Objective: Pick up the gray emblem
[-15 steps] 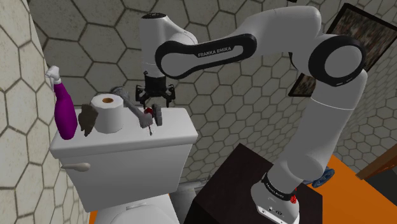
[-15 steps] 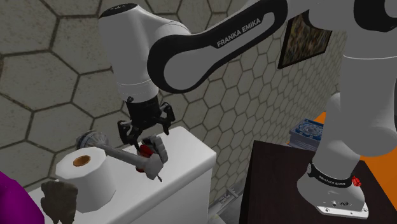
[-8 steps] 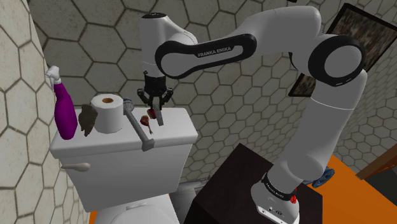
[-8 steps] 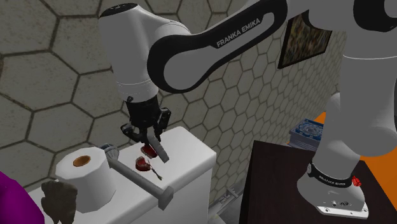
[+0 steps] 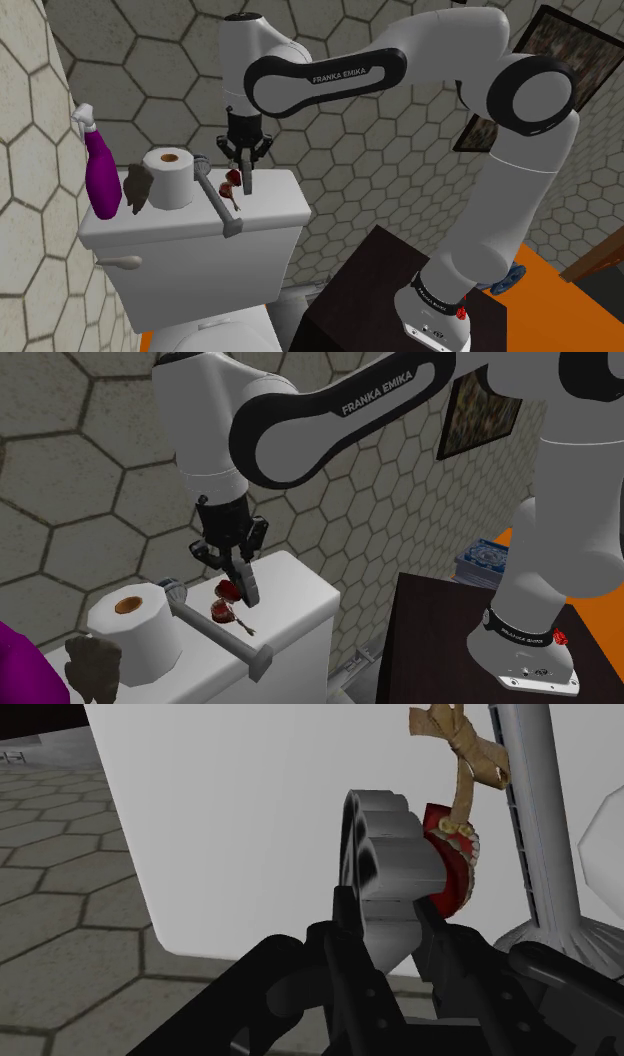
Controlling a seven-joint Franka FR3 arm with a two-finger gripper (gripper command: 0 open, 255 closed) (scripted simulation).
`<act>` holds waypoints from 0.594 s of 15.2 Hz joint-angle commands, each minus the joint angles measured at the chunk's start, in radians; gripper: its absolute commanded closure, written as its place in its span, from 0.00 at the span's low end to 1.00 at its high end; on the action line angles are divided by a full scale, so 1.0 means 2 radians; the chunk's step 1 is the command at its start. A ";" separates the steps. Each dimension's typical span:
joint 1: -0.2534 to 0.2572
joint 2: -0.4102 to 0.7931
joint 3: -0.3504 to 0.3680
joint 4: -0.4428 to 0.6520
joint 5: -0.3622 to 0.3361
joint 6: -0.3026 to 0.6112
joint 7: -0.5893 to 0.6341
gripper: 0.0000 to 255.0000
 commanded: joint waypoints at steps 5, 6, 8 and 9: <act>0.001 -0.007 0.002 0.032 0.006 -0.038 -0.008 1.00; 0.001 -0.008 0.002 0.038 0.007 -0.044 -0.009 1.00; 0.001 -0.009 0.002 0.049 0.008 -0.057 -0.011 1.00; 0.001 -0.010 0.003 0.055 0.009 -0.063 -0.012 1.00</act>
